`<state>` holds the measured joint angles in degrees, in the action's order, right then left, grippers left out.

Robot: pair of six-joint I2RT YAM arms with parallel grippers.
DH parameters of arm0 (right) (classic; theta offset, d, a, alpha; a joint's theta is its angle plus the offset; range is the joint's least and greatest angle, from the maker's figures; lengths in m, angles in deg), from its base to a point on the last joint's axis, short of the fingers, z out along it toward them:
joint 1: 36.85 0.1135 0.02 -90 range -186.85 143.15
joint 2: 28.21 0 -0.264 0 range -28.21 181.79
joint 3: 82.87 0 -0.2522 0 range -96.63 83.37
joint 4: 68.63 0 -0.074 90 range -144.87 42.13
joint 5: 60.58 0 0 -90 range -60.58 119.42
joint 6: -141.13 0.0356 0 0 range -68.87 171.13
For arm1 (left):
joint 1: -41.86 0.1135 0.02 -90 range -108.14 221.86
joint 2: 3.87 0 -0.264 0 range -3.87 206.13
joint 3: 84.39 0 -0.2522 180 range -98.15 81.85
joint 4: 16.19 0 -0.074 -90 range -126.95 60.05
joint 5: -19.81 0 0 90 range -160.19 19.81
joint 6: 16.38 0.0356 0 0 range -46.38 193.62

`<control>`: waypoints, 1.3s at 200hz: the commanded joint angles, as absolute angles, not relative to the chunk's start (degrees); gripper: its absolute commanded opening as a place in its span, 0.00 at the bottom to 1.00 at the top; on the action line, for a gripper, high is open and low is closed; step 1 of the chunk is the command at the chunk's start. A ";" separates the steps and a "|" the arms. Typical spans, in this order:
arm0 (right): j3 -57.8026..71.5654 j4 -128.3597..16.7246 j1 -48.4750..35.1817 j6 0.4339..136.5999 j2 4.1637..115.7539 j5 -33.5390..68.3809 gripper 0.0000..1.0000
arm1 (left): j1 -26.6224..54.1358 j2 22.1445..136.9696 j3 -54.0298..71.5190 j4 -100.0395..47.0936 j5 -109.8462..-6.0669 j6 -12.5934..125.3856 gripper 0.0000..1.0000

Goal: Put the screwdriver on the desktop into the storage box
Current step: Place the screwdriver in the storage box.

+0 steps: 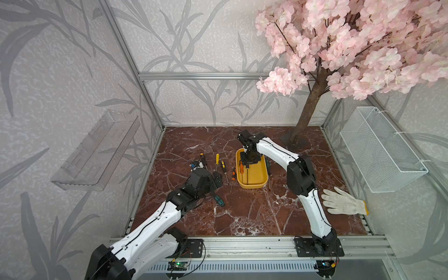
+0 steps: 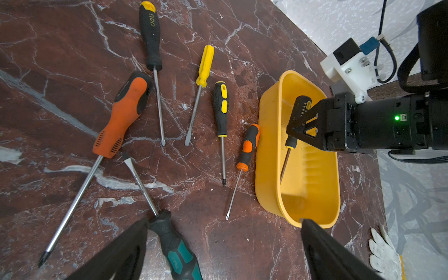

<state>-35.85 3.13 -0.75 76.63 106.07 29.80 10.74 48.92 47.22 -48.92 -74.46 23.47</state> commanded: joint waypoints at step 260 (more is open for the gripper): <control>-20.87 -1.01 -4.32 79.44 86.03 30.41 0.51 | 9.99 53.49 44.52 -42.89 -66.79 25.60 1.00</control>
